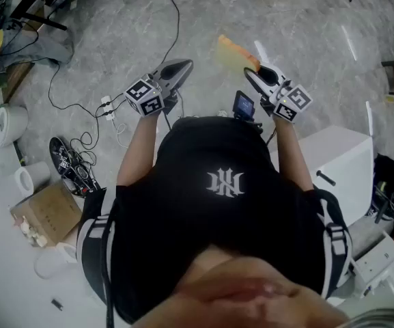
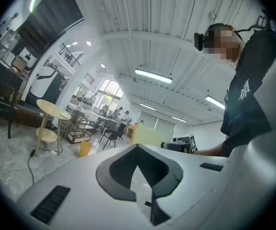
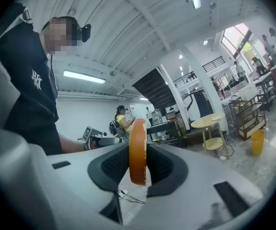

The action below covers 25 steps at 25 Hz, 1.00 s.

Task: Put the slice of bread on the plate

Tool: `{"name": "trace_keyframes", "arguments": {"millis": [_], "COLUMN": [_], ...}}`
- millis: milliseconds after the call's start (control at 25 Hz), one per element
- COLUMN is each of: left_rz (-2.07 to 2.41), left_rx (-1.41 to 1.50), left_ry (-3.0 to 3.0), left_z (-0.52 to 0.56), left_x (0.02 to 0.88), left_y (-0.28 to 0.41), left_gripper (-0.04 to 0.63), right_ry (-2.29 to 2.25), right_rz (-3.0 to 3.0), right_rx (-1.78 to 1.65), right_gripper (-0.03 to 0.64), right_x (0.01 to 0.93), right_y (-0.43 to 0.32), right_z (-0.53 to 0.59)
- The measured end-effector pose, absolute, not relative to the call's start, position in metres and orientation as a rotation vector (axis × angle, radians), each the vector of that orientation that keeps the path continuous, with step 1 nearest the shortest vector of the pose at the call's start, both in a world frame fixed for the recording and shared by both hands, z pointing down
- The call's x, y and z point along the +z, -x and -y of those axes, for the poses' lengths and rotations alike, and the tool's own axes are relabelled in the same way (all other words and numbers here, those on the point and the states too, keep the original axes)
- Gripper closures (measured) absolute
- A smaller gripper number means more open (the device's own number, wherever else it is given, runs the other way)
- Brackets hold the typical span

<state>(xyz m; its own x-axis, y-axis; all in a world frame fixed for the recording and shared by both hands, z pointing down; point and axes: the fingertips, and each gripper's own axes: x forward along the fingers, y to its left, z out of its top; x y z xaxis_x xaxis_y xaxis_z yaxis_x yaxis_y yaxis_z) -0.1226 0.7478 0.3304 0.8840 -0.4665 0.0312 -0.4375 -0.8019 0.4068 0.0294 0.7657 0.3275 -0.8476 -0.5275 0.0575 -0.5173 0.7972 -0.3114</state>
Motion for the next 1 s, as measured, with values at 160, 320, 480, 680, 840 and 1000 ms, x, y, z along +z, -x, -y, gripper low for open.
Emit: {"name": "trace_keyframes", "arguments": {"millis": [160, 320, 480, 680, 840, 1000], "left_rz": [0.660, 0.656, 0.642, 0.631, 0.628, 0.636], "left_rx": [-0.077, -0.070, -0.075, -0.078, -0.074, -0.056], "left_ry": [-2.640, -2.646, -2.643, -2.639, -2.645, -2.648], "left_z": [-0.748, -0.751, -0.754, -0.756, -0.756, -0.756], "left_x": [0.335, 0.335, 0.336, 0.340, 0.339, 0.339], "left_y": [0.126, 0.129, 0.130, 0.128, 0.125, 0.126], "left_gripper": [0.586, 0.586, 0.587, 0.586, 0.586, 0.588], "right_ry": [0.891, 0.909, 0.880, 0.916, 0.929, 0.948], "right_rz": [-2.945, -2.940, -2.921, -2.920, -2.925, -2.941], "right_rx": [-0.511, -0.529, -0.524, -0.539, -0.533, -0.512], "right_gripper": [0.524, 0.523, 0.522, 0.522, 0.522, 0.522], "right_x": [0.331, 0.334, 0.331, 0.336, 0.335, 0.334], "right_y": [-0.030, -0.028, -0.022, -0.023, -0.028, -0.030], "right_z": [-0.759, -0.758, -0.759, -0.760, -0.761, -0.760]}}
